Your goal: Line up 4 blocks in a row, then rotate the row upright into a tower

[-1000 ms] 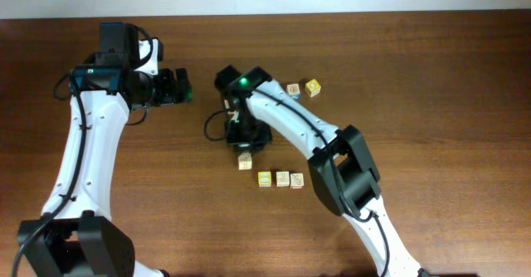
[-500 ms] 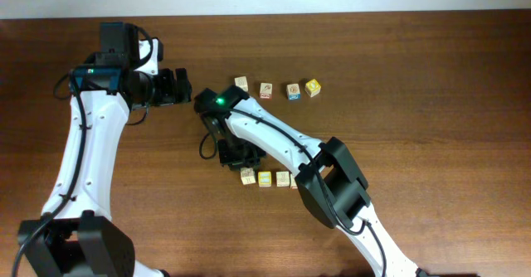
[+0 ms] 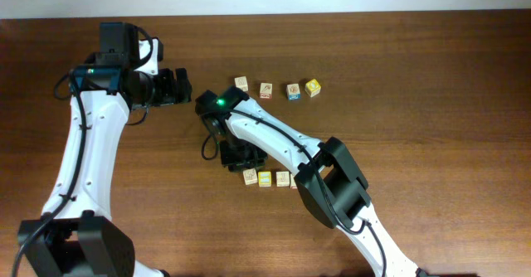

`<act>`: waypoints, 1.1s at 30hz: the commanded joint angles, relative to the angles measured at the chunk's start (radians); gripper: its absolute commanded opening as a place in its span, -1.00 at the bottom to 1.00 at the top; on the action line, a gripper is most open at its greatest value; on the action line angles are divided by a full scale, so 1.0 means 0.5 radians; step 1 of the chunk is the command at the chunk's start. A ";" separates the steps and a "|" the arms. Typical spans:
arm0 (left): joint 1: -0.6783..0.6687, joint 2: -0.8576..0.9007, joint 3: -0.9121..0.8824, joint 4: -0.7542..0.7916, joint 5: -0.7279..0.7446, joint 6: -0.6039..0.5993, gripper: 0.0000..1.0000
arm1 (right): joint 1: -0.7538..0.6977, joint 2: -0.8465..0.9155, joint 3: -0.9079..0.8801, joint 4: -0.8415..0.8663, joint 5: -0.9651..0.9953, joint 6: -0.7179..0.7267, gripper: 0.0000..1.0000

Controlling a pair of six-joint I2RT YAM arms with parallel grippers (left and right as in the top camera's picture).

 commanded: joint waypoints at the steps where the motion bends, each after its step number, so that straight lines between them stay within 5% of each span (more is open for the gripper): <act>1: 0.012 0.011 0.042 0.002 0.000 -0.011 0.98 | 0.015 -0.049 -0.016 -0.005 -0.003 0.010 -0.18; 7: 0.012 0.011 0.042 0.002 0.000 -0.011 0.98 | 0.006 -0.050 0.298 -0.079 -0.027 -0.051 -0.20; 14: 0.012 0.011 0.042 0.002 0.000 -0.011 0.98 | 0.023 -0.049 0.014 0.087 0.079 -0.027 -0.80; 33: 0.012 0.011 0.042 0.002 0.000 -0.011 0.98 | 0.076 -0.049 0.214 -0.027 -0.112 -0.073 -0.80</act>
